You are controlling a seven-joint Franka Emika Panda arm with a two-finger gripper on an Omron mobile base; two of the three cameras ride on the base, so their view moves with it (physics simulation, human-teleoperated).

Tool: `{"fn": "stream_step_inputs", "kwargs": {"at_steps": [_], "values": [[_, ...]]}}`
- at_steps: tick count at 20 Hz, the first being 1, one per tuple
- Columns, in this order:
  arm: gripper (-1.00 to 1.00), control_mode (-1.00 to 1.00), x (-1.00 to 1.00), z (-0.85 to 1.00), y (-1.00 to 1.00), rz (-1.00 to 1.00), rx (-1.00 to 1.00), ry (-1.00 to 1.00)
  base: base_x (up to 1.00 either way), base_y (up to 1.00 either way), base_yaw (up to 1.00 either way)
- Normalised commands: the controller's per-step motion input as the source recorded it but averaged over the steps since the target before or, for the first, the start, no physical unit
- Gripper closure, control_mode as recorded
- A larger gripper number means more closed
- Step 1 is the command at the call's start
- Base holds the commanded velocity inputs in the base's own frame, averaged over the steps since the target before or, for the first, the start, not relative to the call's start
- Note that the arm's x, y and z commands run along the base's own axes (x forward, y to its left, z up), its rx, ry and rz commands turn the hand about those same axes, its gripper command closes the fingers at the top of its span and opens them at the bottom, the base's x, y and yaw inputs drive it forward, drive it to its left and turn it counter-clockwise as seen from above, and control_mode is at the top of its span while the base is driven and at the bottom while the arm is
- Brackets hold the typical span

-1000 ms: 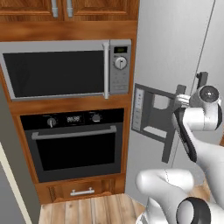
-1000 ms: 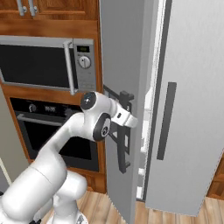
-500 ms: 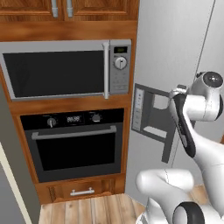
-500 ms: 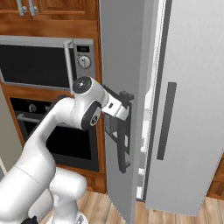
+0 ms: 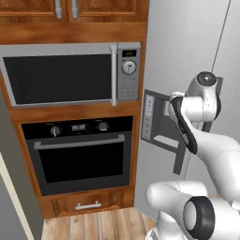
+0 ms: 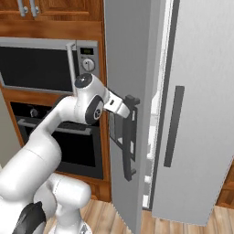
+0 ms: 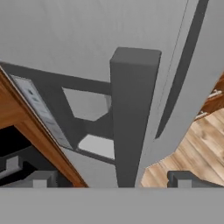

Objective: Take the bottled waters from the counter and place them in the freezer to freeze. Close the freezer door after placing the bottles.

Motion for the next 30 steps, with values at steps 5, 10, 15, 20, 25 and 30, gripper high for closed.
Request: {"fn": "stream_step_inputs", "kwargs": {"at_steps": [5,10,15,20,25,30], "values": [[-1.00,-1.00,0.07,-0.06,-0.41,-0.05,0.00,0.13,0.00,0.00,0.00],[-1.00,-1.00,-0.30,0.00,-0.35,-0.03,0.00,0.06,0.00,0.00,0.00],[-1.00,-1.00,0.10,0.01,0.06,0.00,0.00,-0.01,0.00,0.00,0.00],[-1.00,-1.00,0.21,0.00,0.16,0.02,0.00,0.00,0.00,0.00,0.00],[-1.00,-1.00,0.13,-0.06,0.00,0.00,0.00,0.04,0.00,0.00,0.00],[-1.00,-1.00,0.21,-0.08,-0.01,0.00,0.00,0.06,0.00,0.00,0.00]]}}
